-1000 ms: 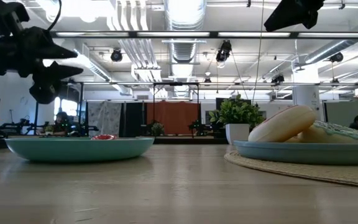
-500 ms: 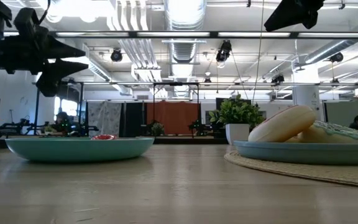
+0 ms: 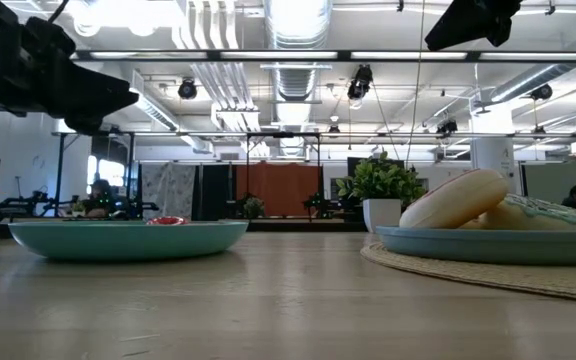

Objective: Pick & Place donuts
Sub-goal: Return to Home Position

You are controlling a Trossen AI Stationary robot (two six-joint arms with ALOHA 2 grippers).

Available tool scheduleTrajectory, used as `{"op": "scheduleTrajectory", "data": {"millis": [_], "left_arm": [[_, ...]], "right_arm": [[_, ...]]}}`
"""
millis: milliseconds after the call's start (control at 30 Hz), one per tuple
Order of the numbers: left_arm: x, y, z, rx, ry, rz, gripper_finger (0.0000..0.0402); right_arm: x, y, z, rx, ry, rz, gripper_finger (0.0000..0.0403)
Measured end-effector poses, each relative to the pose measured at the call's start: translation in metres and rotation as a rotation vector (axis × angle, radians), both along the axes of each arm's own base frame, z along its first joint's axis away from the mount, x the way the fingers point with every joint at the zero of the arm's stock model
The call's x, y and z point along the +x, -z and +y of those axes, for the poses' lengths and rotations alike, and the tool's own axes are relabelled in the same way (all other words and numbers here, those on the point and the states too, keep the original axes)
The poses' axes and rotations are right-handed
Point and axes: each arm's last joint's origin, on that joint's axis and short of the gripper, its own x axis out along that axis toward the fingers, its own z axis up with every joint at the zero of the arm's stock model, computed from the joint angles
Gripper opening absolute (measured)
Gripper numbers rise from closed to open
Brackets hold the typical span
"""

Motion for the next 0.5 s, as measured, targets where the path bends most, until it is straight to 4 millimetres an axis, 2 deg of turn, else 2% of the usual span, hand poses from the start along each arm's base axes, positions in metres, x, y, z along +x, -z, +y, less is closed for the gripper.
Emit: {"op": "scheduleTrajectory", "data": {"millis": [233,500], "left_arm": [[0.0002,-0.0018,-0.0027,-0.124,0.034,-0.036,0.0129],[0.0019,-0.0001,-0.0036,-0.143,0.042,-0.014,0.0129]], "right_arm": [[0.0000,0.0000,0.0000,0.000,0.000,0.000,0.0088],[0.0000,0.0000,0.0000,0.000,0.000,0.000,0.0074]]}}
